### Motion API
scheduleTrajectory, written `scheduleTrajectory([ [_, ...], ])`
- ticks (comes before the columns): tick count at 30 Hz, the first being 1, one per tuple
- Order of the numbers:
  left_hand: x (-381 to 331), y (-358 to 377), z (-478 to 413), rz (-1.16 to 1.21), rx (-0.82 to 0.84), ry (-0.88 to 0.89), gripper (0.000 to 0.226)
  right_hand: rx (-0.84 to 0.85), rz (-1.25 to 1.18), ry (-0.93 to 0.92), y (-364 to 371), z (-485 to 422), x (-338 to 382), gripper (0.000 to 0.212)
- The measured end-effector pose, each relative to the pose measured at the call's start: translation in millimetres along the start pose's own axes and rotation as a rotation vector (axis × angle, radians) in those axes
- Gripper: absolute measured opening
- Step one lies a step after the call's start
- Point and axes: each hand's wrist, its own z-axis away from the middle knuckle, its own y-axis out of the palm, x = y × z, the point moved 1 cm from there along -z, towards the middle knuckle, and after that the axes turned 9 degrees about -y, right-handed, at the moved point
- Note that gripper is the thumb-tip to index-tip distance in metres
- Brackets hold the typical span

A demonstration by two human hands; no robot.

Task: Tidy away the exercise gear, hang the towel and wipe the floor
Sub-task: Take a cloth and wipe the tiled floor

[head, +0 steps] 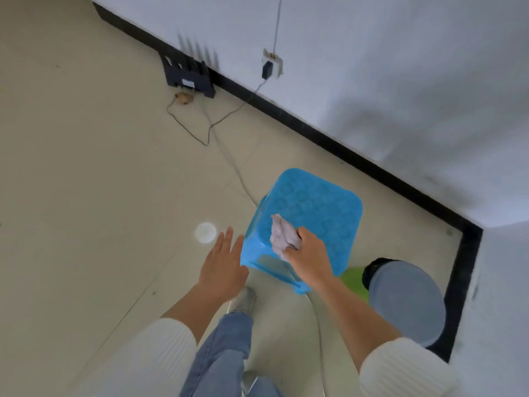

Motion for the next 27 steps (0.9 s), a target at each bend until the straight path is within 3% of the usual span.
scheduleTrajectory([
  [6, 58.2, -37.0, 145.3, 0.128, -0.199, -0.238, 0.071, 0.243, 0.067, -0.266, 27.9, 93.8, 98.8, 0.018],
  [13, 152.6, -38.4, 340.4, 0.321, -0.428, -0.570, 0.069, 0.466, 0.081, -0.636, 85.1, 232.9, 219.2, 0.030],
  [19, 256.1, -7.4, 501.8, 0.479, -0.600, -0.852, 0.069, 0.736, 0.208, -0.903, 178.2, 366.5, 308.6, 0.017],
  [27, 418.7, 69.0, 734.7, 0.588, -0.771, -1.190, 0.069, 0.992, 0.278, -1.192, 353.1, 596.1, 398.8, 0.020],
])
